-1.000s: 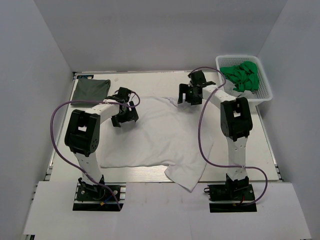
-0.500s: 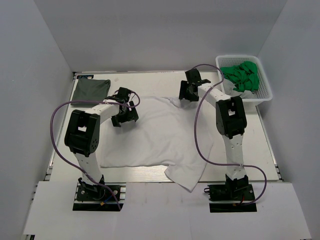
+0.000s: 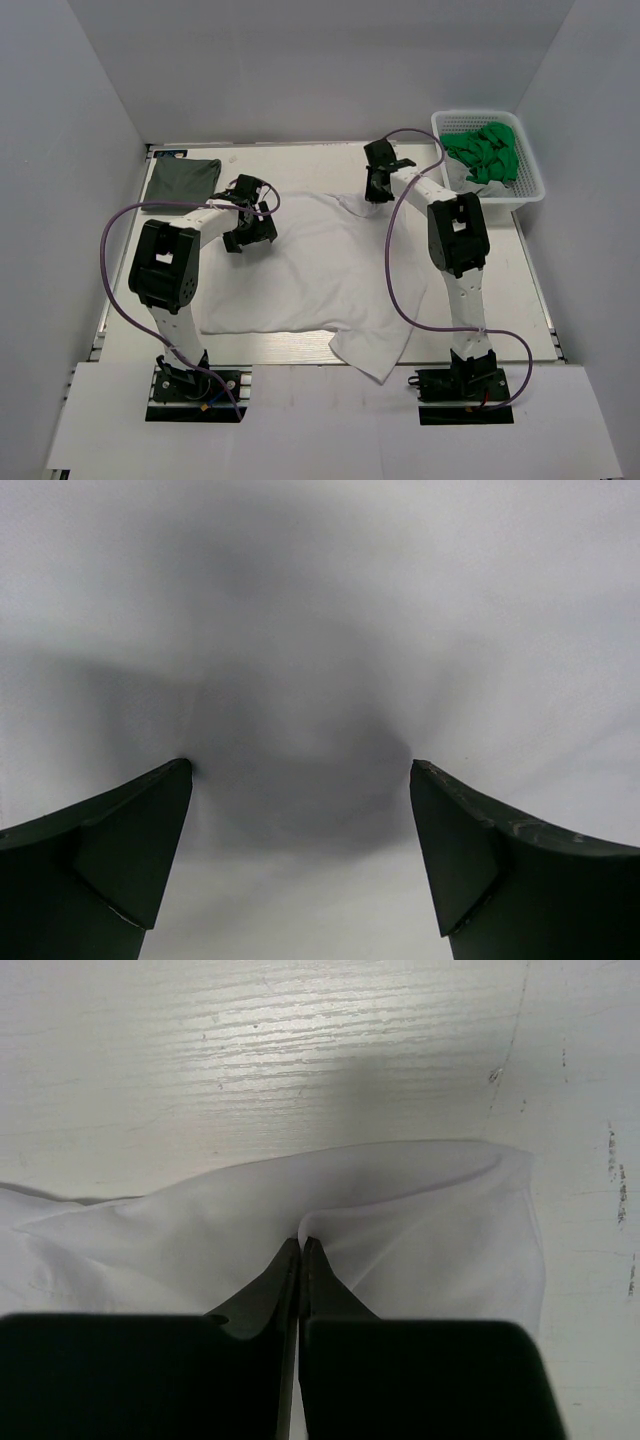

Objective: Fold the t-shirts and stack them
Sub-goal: Flatten out the tshirt

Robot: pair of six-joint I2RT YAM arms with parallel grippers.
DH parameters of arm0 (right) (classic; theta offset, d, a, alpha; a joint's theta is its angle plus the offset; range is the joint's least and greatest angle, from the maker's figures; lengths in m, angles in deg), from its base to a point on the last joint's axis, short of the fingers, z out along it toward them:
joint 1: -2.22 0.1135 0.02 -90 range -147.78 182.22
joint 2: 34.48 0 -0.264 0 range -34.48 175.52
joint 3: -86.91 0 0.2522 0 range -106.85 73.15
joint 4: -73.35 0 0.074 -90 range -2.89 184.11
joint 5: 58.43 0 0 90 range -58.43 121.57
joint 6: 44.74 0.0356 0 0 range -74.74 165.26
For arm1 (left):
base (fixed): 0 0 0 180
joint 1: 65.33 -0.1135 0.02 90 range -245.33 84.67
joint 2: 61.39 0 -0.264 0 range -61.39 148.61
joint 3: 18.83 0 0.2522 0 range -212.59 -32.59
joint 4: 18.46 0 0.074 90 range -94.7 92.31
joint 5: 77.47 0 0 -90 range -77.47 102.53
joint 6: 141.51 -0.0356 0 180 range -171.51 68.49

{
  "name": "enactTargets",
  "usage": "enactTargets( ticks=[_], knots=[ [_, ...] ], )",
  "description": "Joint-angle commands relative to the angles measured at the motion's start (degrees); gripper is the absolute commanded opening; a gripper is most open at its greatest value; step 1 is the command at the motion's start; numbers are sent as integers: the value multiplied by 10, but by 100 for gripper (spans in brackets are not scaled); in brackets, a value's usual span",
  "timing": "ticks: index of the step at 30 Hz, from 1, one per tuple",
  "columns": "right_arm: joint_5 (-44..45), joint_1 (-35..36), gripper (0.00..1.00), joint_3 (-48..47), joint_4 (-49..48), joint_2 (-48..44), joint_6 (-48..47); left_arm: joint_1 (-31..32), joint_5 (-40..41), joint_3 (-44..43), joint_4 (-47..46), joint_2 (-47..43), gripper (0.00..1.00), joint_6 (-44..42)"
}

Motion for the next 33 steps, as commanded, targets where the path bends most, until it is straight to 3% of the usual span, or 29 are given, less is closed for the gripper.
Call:
enactTargets(
  ticks=[1, 6, 13, 17, 20, 21, 23, 24, 27, 33],
  knots=[
    [13, 2, 0, -35, 7, -32, 7, 2, -22, 23, -18, 21, 100, 4],
    [15, -2, 0, -73, 9, -28, 17, 2, -11, 34, -18, 21, 100, 4],
    [75, -19, 0, -165, 20, 34, 100, 2, 1, 34, -18, 34, 100, -2],
    [149, -27, 0, -158, -73, 67, 162, 2, 1, 34, -31, 34, 100, -14],
    [179, -39, 0, -209, -123, 101, 190, 2, -11, 34, -38, 28, 100, -29],
    [186, -40, 36, -226, -133, 115, 190, 2, -11, 34, -38, 28, 100, -29],
    [177, -46, 53, -231, -158, 113, 181, 2, -5, 34, -43, 9, 100, -35],
    [173, -46, 90, -225, -166, 100, 176, 2, 1, 34, -43, 3, 100, -40],
    [153, -44, 90, -176, -191, 53, 132, 2, 1, 21, -43, -12, 100, -48],
    [54, -29, 90, -43, -106, -70, 62, 2, 17, -35, -17, -38, 100, -48]
  ],
)
